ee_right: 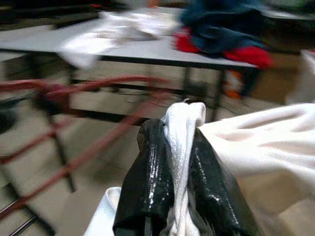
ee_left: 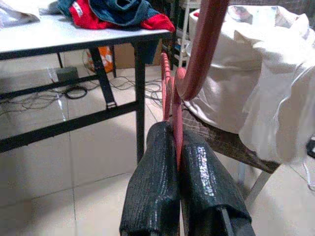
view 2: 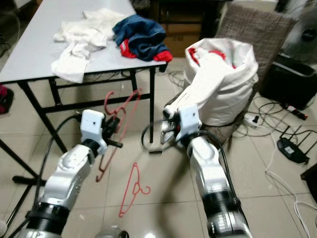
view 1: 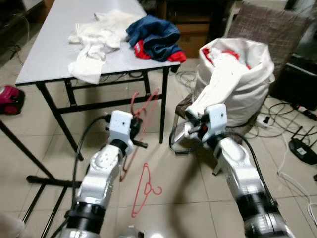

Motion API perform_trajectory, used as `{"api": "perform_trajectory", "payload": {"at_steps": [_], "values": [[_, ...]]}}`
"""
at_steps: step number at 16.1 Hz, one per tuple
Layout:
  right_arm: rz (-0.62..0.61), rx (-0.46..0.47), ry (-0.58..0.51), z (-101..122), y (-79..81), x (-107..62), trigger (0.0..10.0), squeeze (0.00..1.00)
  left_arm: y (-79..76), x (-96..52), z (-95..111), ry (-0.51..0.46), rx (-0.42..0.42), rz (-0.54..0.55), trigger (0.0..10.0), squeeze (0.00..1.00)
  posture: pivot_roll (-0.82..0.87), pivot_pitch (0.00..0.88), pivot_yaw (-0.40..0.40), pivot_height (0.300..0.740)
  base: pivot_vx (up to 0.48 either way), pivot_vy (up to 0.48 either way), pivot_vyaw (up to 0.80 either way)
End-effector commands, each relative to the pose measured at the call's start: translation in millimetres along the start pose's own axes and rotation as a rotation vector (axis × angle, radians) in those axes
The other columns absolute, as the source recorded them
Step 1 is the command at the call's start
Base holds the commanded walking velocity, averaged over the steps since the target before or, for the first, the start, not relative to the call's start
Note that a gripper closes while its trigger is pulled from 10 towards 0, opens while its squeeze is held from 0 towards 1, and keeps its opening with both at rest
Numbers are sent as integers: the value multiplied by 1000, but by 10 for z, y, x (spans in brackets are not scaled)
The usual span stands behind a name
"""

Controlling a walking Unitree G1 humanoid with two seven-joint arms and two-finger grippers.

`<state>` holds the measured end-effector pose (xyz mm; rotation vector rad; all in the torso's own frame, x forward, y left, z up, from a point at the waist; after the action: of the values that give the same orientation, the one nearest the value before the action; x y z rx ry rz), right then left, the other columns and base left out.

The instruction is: Hang hanger

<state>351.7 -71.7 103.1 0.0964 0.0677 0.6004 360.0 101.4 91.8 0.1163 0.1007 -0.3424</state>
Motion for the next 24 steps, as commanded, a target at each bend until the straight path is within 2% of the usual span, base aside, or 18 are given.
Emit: {"api": "perform_trajectory", "payload": {"at_steps": [1,2,3,5,7,9,11,12,13,15,17,18,20,21,22,23,24], "values": [[309,13,19,-12,655,-37,0,0,11,-3,61,-24,11,6,10000,0,46,0,-17,740,0,0,463],[399,62,27,-40,816,-143,0,0,8,2,65,-25,10,6,10000,0,47,0,-20,740,0,0,413],[433,85,45,-83,831,-211,0,0,9,5,67,-26,9,7,10000,0,45,0,-18,740,0,0,0],[425,64,64,-117,739,-242,0,0,22,-2,52,-24,6,9,10000,0,41,0,-18,740,0,0,0],[392,20,156,-320,595,-364,0,0,47,-1,45,-20,-2,25,10000,0,39,0,-20,740,0,0,0],[356,59,193,-412,488,-448,0,0,76,3,53,-23,-8,42,10000,0,41,0,-22,740,0,0,0],[397,134,214,-470,576,-500,0,0,92,1,44,-22,-11,46,10000,0,38,0,-22,740,0,0,0],[434,200,216,-492,660,-518,0,0,101,1,51,-24,-8,49,10000,0,46,0,-21,740,0,0,0],[500,241,246,-541,728,-606,0,0,118,-1,67,-28,-5,53,10000,0,49,0,-22,740,0,0,0],[571,283,330,-670,733,-845,0,0,123,-11,61,-28,-5,54,10000,0,47,0,-20,740,0,0,0],[650,322,582,-1153,657,-1454,0,0,114,-16,52,-27,-4,51,10000,0,43,0,-20,740,0,0,0],[647,257,788,-1571,582,-1979,0,0,97,-7,59,-29,-4,47,10000,0,35,0,-18,740,0,0,0],[622,225,969,-1885,564,-2444,0,0,84,7,62,-29,-5,43,10000,0,29,0,-18,740,0,0,0],[604,229,1011,-1966,545,-2545,0,0,78,11,63,-30,-6,41,10000,0,29,0,-18,740,0,0,0],[487,230,1133,-2377,528,-2752,0,0,67,18,67,-31,-7,36,10000,0,27,0,-15,740,0,0,0],[457,237,1162,-2476,546,-2801,0,0,62,23,69,-31,-7,35,10000,0,28,0,-15,740,0,0,0],[350,282,1092,-2486,493,-2635,0,0,64,32,72,-31,-7,33,10000,0,25,0,-10,740,0,0,0]]}}
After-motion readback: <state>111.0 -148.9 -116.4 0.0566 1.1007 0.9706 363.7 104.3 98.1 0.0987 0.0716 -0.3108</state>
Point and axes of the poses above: a point about 5 cm out from each wrist's last joint towards the gripper, its own x axis pointing out of the wrist towards the gripper, its own z axis along the axis of the wrist's last joint, y = z × x, the point moved 6 cm from there along x, pointing out of the wrist towards the gripper, and after that the axes turned 7 degrees about x, right-handed, at the moved point
